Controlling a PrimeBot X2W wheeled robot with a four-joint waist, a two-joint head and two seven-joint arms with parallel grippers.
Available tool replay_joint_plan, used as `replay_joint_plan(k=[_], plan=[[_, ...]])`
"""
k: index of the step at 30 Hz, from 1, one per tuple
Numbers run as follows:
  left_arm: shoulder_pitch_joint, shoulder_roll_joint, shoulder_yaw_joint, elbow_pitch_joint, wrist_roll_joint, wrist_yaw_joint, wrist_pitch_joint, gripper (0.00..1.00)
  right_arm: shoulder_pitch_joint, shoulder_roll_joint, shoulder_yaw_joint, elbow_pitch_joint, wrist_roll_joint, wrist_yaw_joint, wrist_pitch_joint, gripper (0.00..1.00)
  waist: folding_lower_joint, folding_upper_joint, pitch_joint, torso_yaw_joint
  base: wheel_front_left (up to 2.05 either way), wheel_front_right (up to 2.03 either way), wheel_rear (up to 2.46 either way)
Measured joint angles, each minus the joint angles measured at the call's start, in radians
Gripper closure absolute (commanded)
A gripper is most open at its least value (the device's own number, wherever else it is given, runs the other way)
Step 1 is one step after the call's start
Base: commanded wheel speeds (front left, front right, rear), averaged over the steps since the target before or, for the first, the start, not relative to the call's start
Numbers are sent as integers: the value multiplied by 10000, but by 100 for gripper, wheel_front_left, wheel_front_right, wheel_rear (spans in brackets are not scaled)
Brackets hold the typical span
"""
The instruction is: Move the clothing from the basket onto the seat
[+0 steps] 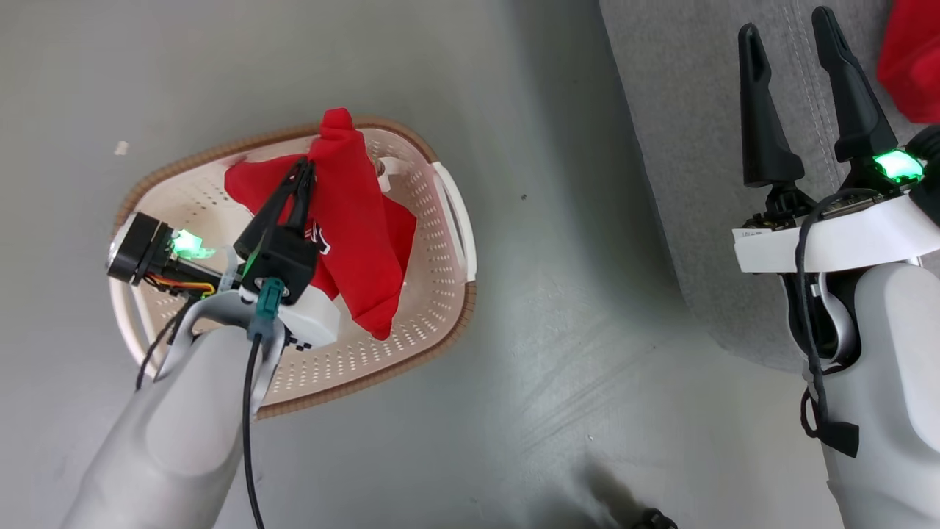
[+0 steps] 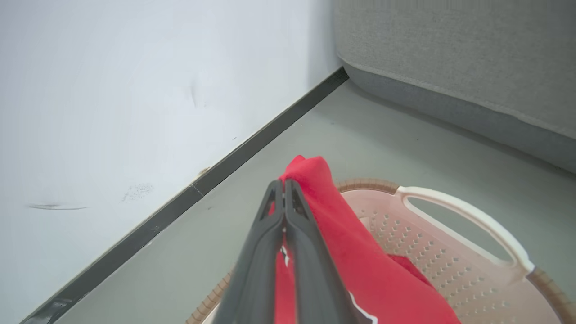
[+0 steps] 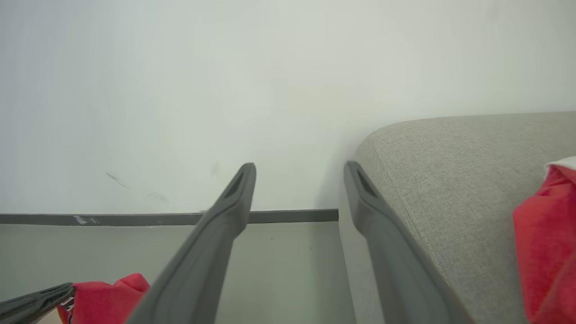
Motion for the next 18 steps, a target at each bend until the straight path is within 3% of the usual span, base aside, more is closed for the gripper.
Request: replay_joint_plan(k=[8, 18], plan=[[596, -157, 25, -1313, -107, 251, -92, 100, 4, -138, -125, 63, -182, 0, 0, 0, 0, 0, -730, 495, 0, 0, 0], [1390, -130, -31, -2130, -523, 196, -94, 100, 543, -194, -514, 326, -278, 0, 0, 0, 0, 0, -1863, 1020, 0, 0, 0]])
